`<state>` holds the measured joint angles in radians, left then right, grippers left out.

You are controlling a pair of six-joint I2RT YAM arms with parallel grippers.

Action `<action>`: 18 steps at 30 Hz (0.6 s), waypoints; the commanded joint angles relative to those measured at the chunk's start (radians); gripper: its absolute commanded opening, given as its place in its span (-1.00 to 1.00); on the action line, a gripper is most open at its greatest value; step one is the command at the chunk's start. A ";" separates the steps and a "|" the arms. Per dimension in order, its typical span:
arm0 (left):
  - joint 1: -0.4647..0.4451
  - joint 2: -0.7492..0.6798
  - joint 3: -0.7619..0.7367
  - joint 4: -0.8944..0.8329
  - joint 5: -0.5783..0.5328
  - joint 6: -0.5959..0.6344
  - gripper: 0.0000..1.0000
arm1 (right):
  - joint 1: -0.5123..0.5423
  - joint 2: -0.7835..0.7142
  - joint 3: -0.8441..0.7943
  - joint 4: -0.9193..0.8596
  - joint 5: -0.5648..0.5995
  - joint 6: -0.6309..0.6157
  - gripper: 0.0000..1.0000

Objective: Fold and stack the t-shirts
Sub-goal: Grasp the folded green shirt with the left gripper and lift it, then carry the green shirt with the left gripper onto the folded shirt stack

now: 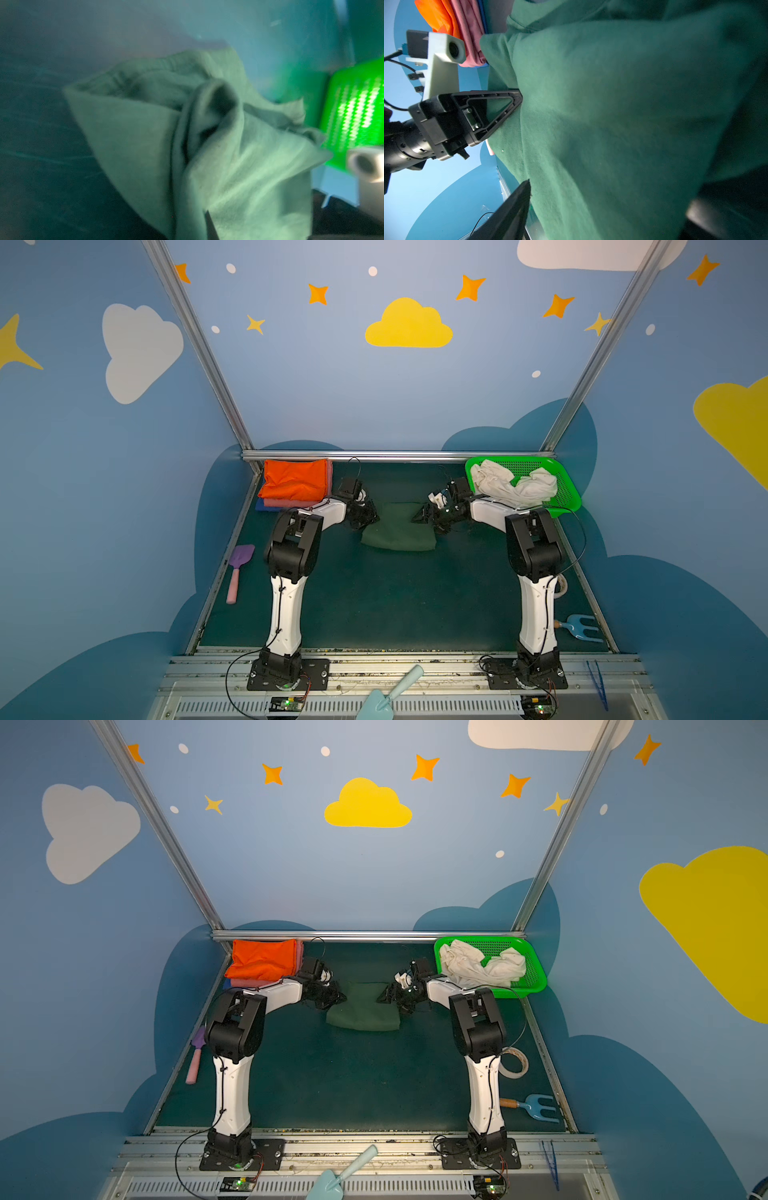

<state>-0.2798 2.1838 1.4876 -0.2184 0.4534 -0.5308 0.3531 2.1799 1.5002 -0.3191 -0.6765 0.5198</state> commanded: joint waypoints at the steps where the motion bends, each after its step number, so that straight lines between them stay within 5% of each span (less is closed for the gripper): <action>1: -0.013 0.009 0.019 -0.114 -0.055 0.038 -0.91 | 0.005 0.017 -0.050 -0.080 0.082 -0.007 0.51; 8: 0.011 0.028 0.191 -0.321 -0.234 0.149 -0.91 | -0.029 -0.136 -0.093 -0.193 0.206 -0.054 0.51; 18: 0.101 0.106 0.439 -0.516 -0.347 0.254 -0.91 | -0.070 -0.399 -0.203 -0.203 0.239 -0.076 0.52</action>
<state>-0.1959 2.2810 1.8683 -0.6415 0.1749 -0.3340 0.2848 1.8549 1.3117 -0.4961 -0.4652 0.4648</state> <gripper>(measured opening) 0.096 0.759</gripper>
